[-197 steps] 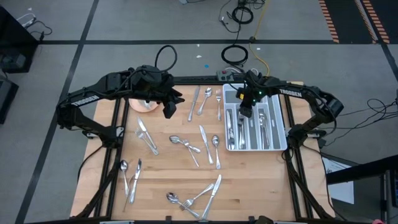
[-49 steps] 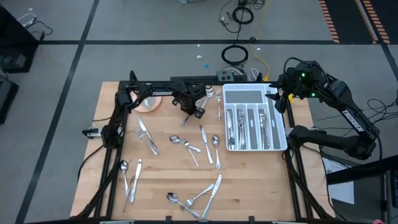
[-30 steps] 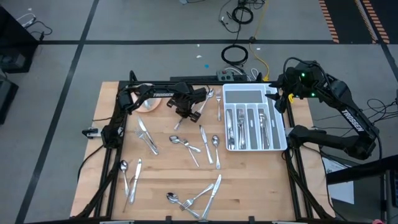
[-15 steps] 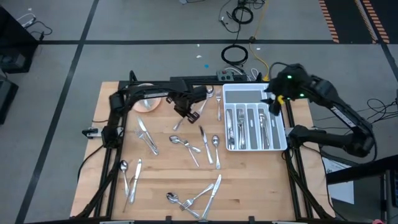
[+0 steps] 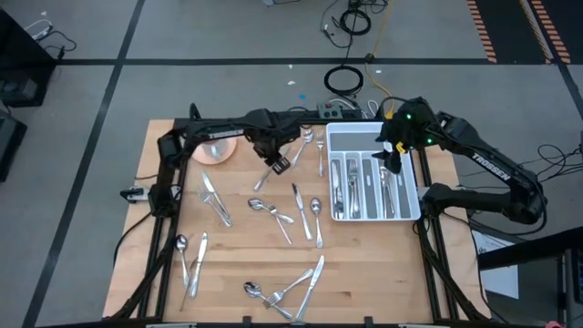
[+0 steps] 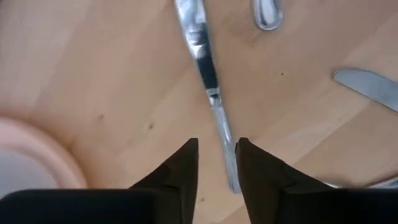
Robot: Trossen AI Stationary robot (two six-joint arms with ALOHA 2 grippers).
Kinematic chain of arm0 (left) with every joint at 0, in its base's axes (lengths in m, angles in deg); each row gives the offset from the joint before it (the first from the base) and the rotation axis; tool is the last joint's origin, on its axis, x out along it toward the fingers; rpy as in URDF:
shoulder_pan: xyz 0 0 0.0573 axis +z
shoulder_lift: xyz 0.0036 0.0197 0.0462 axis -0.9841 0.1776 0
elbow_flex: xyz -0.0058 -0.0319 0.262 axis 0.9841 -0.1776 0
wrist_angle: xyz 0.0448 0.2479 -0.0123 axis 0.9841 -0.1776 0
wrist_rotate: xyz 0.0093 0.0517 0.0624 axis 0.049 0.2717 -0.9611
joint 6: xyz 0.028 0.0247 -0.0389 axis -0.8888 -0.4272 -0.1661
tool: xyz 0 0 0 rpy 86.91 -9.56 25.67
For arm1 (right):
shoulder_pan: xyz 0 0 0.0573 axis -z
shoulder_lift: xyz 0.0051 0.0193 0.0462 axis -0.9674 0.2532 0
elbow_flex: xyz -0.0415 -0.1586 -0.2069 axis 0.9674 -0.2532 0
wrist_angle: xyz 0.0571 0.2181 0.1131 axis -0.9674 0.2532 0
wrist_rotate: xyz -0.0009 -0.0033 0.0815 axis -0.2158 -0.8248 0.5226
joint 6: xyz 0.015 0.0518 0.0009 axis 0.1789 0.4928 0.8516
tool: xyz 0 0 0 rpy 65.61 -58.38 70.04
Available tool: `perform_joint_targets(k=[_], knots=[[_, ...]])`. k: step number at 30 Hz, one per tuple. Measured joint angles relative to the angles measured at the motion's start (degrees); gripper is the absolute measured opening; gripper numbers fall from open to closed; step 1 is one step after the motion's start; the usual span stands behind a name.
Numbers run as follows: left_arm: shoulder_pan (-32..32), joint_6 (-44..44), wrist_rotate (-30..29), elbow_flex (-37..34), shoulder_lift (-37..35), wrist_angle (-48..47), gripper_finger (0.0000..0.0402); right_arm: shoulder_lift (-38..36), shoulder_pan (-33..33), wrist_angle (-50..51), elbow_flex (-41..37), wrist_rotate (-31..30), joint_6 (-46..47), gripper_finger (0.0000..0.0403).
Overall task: Sort silverware
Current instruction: Put the knife into the silverware rack
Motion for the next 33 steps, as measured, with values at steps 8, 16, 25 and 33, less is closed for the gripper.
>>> perform_joint_targets(k=[8, 16, 25, 33], knots=[[0.29, -2.48, 2.89, -2.54, 3.17, -0.04, 0.0162, 0.01, 0.02, 0.02, 0.00, -0.01, -0.39, 0.0259], [0.98, 3.43, 0.89, -3.72, 3.16, 1.57, 0.0189, 0.01, 0.02, 0.00, 0.00, -0.03, -0.85, 0.0259], [-0.11, 4.97, 0.24, -4.49, 3.03, 6.12, 0.0190, 0.01, 0.02, 0.44, -0.02, -0.02, -0.74, 0.0259], [-1.29, 9.85, 2.61, -13.89, -0.52, 12.56, 0.0190, 0.01, 0.04, 0.45, -0.02, -0.01, -0.63, 0.0258]])
